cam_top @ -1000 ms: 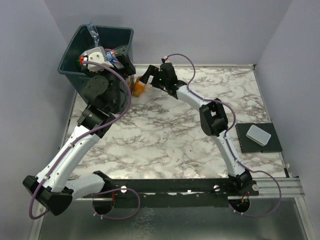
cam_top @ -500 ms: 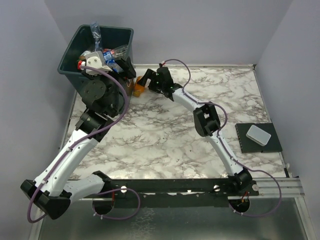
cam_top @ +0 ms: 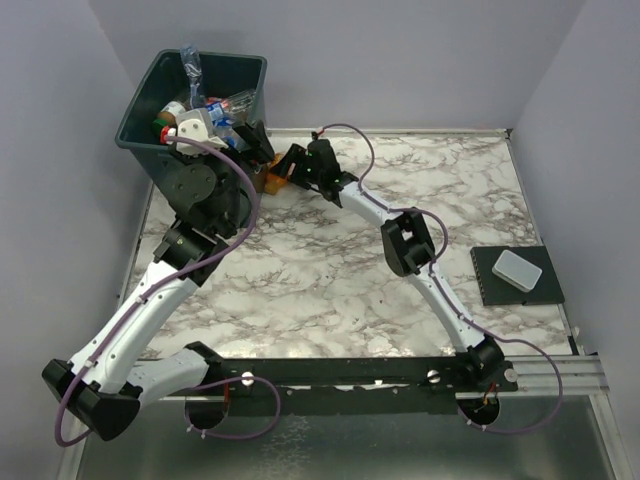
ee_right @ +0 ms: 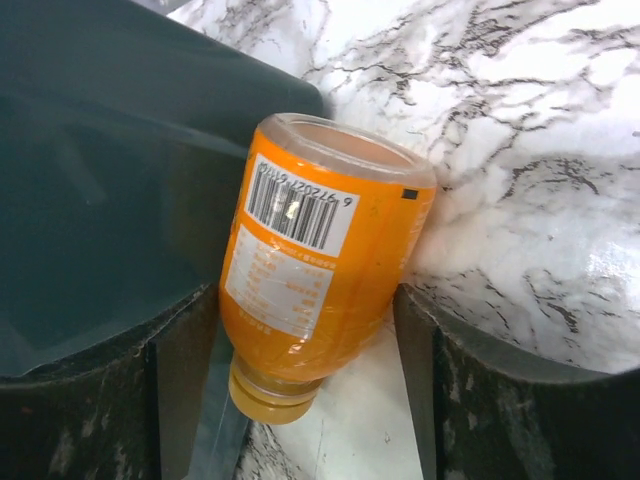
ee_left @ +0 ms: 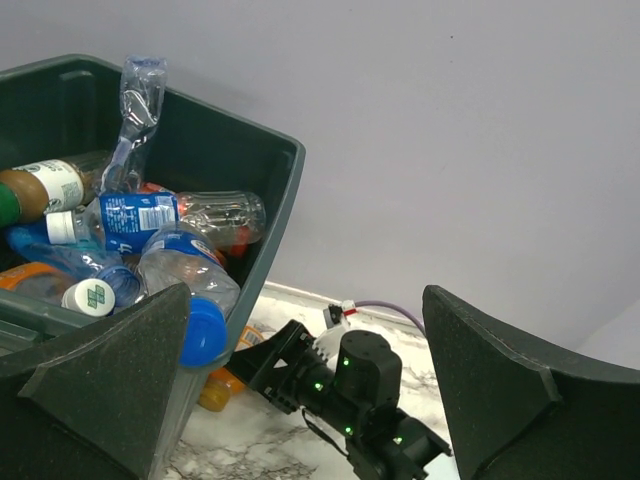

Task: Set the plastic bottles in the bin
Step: Pick up the plastic bottle at the center of the board.

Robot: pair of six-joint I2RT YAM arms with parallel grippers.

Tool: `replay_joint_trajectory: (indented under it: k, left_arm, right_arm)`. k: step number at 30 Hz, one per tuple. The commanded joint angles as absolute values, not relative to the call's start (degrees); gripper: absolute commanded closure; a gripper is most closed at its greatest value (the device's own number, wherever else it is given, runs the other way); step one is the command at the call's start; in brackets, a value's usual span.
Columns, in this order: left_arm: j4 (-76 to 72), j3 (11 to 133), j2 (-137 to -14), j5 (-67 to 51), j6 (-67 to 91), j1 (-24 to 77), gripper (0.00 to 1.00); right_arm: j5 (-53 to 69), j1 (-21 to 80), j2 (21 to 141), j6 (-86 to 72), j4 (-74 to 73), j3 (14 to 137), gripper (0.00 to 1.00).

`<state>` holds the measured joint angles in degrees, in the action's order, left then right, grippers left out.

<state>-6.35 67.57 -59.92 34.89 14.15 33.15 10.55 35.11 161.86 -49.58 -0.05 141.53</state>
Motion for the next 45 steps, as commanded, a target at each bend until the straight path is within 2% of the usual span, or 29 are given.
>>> replay_joint_trajectory:
  k: [1,6,10,17,25,29,36,41,45]
  left_arm:
    - [-6.73,66.91,-58.23,33.42,14.78,33.45,0.01]
    - [-6.67,66.71,-57.80,33.70,14.52,33.49,0.01]
    - [-6.62,66.83,-57.09,33.80,14.26,33.49,0.01]
    - [-6.76,67.33,-55.98,32.51,14.62,33.57,0.01]
    - [-6.62,65.96,-53.15,24.42,15.20,33.57,0.01]
    - [-4.80,65.75,-53.39,12.83,18.10,33.54,0.01]
    - [-4.13,64.44,-58.01,-17.53,26.17,33.70,0.01]
    - [-4.29,63.55,-60.90,-27.12,26.04,34.35,0.01]
    - [-5.05,63.82,-62.19,-27.92,26.03,36.65,0.01]
  right_arm:
    - [12.27,35.77,164.59,-51.94,-1.13,138.66,0.33]
    - [11.10,35.51,159.78,-53.35,4.84,129.67,0.50]
    - [8.63,34.83,149.24,-53.11,13.74,114.22,0.59]
    - [5.39,32.47,127.88,-52.31,28.97,84.57,0.65]
    - [2.39,32.26,100.51,-42.79,33.89,64.42,0.67]
    - [4.25,32.25,86.24,-39.31,31.68,58.63,0.67]
    - [8.32,32.25,63.52,-38.27,20.44,53.66,0.67]
    - [11.62,32.34,54.27,-38.80,12.84,53.63,0.67]
    - [12.78,32.24,52.10,-39.65,10.64,53.91,0.67]
